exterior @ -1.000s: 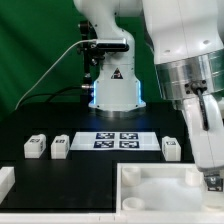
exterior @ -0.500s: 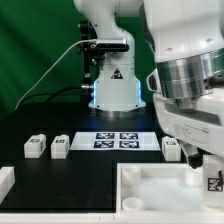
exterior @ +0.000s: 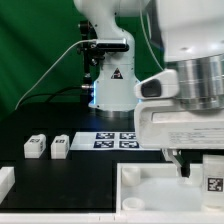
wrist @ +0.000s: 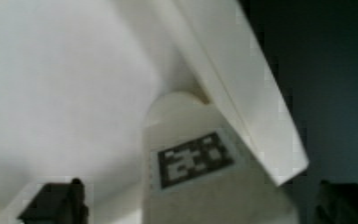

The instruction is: Assemble one leg

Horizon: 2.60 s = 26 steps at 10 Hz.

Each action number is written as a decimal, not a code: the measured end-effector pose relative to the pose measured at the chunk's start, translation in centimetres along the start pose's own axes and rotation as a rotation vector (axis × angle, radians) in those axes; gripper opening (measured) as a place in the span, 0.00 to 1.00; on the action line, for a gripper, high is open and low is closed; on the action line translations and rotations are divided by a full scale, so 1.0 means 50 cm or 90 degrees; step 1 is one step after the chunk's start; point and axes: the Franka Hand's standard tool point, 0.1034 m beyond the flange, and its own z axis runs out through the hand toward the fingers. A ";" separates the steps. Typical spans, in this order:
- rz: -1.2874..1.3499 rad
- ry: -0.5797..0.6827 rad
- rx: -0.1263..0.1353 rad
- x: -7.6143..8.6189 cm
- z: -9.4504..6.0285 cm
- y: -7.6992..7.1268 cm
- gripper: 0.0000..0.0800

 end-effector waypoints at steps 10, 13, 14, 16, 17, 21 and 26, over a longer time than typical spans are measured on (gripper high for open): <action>0.661 -0.062 0.018 0.010 -0.002 0.000 0.37; 0.809 -0.081 0.029 0.010 0.002 0.000 0.37; 0.807 -0.081 0.029 0.009 0.003 0.000 0.37; 0.776 -0.080 0.030 0.009 0.003 0.000 0.59; 0.774 -0.080 0.031 0.009 0.003 -0.001 0.74; 0.386 -0.056 0.047 0.000 0.003 -0.009 0.81; -0.022 -0.030 0.008 0.013 0.003 0.020 0.81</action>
Offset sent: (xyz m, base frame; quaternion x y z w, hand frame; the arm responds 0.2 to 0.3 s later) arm 0.0000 0.0000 0.0000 0.0000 0.0000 0.0000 1.0000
